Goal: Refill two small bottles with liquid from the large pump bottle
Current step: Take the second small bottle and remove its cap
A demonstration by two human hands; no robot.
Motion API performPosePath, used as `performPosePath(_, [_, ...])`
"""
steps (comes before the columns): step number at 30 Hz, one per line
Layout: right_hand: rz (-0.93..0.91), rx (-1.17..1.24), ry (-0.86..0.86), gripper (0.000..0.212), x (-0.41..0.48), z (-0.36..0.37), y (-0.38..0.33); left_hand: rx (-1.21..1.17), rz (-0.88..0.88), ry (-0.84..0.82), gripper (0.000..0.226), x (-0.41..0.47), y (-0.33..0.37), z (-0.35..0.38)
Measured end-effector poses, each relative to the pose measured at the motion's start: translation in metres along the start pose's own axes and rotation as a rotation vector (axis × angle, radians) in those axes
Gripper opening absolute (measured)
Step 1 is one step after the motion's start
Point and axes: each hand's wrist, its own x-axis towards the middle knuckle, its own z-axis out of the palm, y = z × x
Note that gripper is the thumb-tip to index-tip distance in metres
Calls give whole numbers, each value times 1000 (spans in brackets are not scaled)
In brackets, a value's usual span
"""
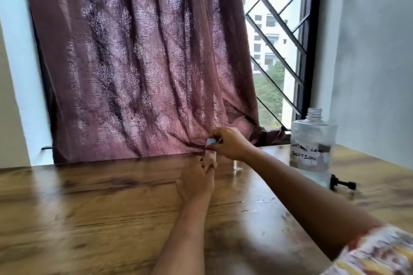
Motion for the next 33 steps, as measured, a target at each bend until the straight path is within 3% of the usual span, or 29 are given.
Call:
performPosePath(6, [94,58,106,32,-55,-29,22,11,198,-169,32,-24,34,5])
performPosePath(13, [130,-20,116,31,-86,-36,33,-129,193,-382,38,-31,35,23])
performPosePath(16, [83,-18,44,26,-85,-32,35,-101,212,-446,37,-33,32,24])
performPosePath(20, [28,-22,-32,25,-84,-31,40,-162,180,-512,53,-30,24,28])
performPosePath(26, [-37,-105,-170,26,-80,-42,40,-255,189,-589,39,-22,15,32])
performPosePath(30, [-56,-43,-288,15,-78,-53,42,-82,231,-551,41,-29,27,20])
performPosePath(33, [-36,103,-312,24,-77,-54,39,26,257,-516,33,-33,34,14])
